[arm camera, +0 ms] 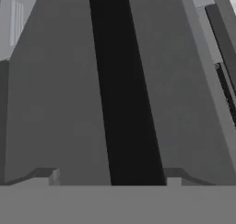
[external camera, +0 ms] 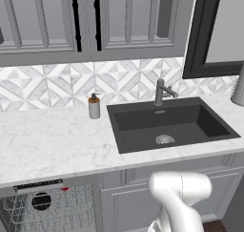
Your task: Pick up the cup and bowl from the counter, place them in the dishwasher, and close the dishwasher door.
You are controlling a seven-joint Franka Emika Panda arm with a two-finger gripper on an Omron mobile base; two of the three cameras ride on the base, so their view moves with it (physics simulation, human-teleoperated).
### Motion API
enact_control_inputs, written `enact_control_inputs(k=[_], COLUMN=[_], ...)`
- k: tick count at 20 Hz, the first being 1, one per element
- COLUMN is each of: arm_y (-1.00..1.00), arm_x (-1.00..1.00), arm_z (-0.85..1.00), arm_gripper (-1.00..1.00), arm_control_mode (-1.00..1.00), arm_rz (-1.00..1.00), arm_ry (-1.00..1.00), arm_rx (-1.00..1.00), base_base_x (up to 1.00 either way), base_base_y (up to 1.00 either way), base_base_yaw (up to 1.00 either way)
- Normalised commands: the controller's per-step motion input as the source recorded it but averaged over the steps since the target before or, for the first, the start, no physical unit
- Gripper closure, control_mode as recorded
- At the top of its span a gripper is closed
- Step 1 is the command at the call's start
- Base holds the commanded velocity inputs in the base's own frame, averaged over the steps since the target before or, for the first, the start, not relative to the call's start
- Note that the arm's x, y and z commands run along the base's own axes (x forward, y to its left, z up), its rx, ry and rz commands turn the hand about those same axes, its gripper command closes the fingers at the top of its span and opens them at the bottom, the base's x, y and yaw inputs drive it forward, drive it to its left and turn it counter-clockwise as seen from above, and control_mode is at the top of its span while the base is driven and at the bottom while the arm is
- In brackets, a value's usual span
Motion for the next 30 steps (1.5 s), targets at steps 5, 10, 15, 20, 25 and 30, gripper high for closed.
enact_control_inputs(k=[5,10,15,20,25,30], arm_y=[-0.21,-0.49,-0.47,-0.48,-0.46,-0.43], arm_x=[0.81,1.0,1.0,1.0,1.0,1.0], arm_z=[0.24,0.0,0.04,0.13,0.24,0.22], arm_gripper=[-1.0,-1.0,-1.0,-1.0,-1.0,-1.0], arm_control_mode=[-1.0,-1.0,-1.0,-1.0,-1.0,-1.0], arm_rz=[-0.02,-0.06,-0.07,-0.06,-0.06,-0.06], arm_ry=[-0.12,-0.02,-0.1,-0.08,-0.09,-0.12], arm_rx=[0.0,0.0,0.01,0.0,0.0,0.0], base_base_x=[0.0,0.0,0.0,0.0,0.0,0.0], base_base_y=[0.0,0.0,0.0,0.0,0.0,0.0], base_base_yaw=[0.0,0.0,0.0,0.0,0.0,0.0])
